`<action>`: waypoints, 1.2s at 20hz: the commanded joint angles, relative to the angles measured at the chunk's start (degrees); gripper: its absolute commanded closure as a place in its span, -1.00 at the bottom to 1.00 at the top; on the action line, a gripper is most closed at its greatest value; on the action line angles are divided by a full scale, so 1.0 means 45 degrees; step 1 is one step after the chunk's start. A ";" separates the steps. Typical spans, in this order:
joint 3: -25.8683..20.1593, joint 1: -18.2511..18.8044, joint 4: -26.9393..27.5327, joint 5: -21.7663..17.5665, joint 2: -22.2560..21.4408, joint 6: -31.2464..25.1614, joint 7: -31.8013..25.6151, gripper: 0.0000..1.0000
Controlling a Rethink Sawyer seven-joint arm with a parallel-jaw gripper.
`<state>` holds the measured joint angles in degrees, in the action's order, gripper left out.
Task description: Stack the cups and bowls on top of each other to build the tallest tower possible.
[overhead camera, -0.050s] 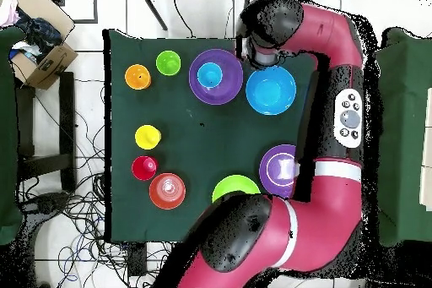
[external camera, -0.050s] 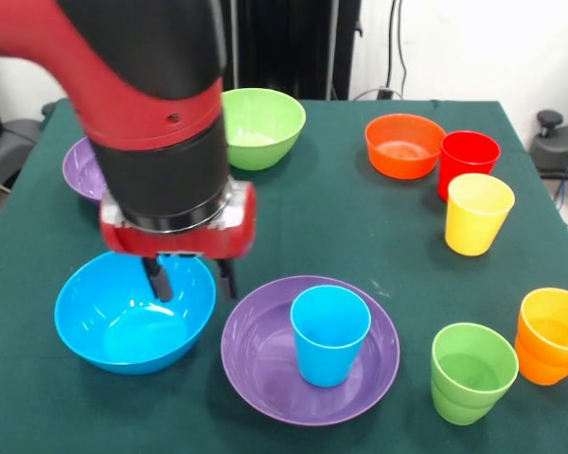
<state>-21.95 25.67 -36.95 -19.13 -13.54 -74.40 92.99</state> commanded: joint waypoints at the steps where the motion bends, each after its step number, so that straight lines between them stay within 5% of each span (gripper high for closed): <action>1: -0.1081 0.0180 -0.0393 -0.1076 0.1358 0.0276 -0.6235 -1.00; 24: -0.0356 0.0301 -0.1761 -0.0929 0.0964 -0.0263 -0.7501 -1.00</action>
<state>-22.00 27.06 -37.65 -19.46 -8.47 -74.31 79.87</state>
